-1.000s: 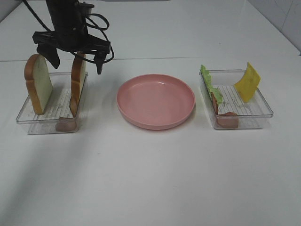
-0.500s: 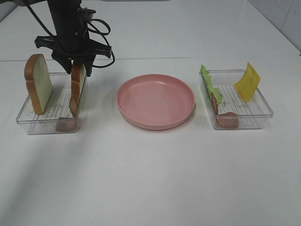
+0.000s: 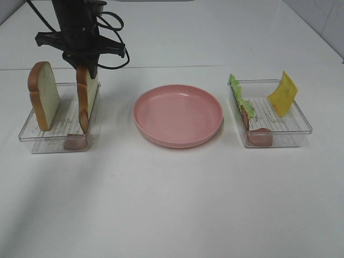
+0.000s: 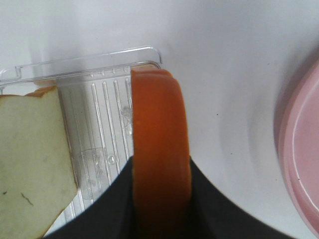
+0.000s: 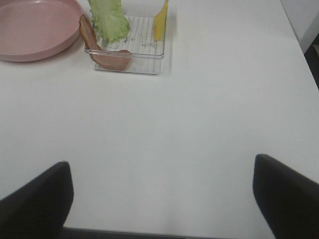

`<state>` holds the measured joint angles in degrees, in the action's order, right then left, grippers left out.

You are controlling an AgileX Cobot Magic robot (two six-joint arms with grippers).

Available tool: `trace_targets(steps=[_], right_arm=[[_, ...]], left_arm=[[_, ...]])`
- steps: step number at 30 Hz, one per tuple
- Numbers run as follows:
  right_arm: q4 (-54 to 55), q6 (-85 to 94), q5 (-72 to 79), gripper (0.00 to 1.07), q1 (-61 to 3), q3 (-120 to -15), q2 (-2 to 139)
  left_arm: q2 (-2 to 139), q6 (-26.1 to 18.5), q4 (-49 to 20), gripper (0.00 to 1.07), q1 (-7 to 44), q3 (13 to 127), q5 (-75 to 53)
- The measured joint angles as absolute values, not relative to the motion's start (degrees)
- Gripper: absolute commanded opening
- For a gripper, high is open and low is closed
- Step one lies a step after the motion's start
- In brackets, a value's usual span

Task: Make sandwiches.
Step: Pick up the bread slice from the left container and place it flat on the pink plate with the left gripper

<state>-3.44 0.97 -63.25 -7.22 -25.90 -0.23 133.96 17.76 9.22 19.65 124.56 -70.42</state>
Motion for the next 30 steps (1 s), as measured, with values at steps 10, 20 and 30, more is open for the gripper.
trace_targets(steps=[10, 20, 30], right_arm=[[-3.44, 0.97, -63.25, 0.94, -7.22, -25.9, -0.23], [-3.44, 0.97, -63.25, 0.94, -7.22, -25.9, -0.23], [-3.44, 0.97, -63.25, 0.94, -7.22, -25.9, -0.23]], left_arm=[[127.14, 17.76, 9.22, 0.0, 19.65, 128.0, -70.3], [123.24, 16.73, 1.6, 0.0, 22.63, 132.01, -70.3], [123.7, 13.46, -10.54, 0.0, 24.58, 132.01, -65.26]])
